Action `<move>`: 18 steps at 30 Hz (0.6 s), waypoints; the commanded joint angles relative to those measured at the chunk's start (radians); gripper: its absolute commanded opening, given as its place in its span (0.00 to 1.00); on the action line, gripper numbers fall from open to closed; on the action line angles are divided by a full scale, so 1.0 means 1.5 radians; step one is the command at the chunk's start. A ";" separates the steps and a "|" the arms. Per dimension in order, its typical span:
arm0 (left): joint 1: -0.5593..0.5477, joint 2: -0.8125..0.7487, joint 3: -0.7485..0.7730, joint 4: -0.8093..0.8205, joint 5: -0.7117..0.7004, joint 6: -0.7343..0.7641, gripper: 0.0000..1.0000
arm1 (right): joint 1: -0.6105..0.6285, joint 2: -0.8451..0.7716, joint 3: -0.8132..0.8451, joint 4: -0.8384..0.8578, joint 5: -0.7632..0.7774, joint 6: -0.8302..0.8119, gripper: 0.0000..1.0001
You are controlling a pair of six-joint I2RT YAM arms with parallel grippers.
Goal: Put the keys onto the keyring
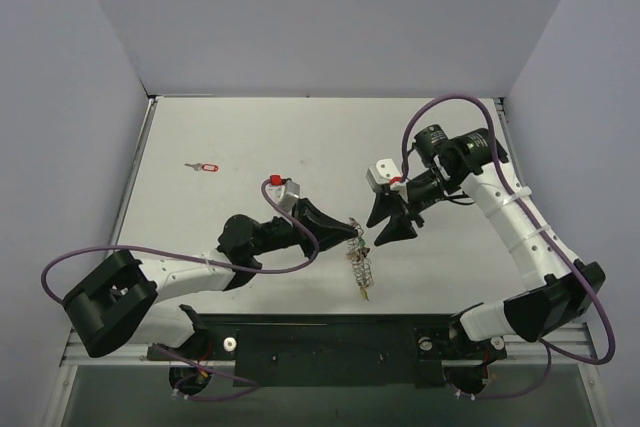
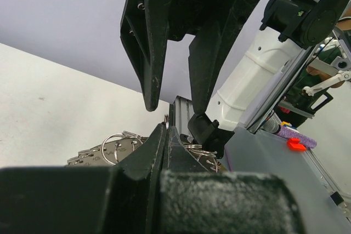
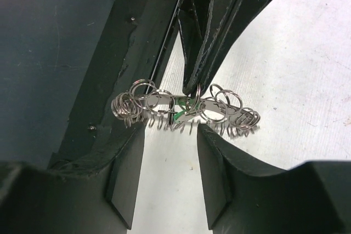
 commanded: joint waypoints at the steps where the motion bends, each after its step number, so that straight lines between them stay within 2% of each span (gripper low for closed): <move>1: -0.004 0.003 0.035 0.068 -0.002 -0.009 0.00 | 0.011 0.013 0.025 -0.084 -0.037 -0.017 0.39; 18: -0.009 0.014 0.043 0.064 -0.013 0.001 0.00 | 0.041 0.048 0.029 -0.062 -0.044 0.023 0.30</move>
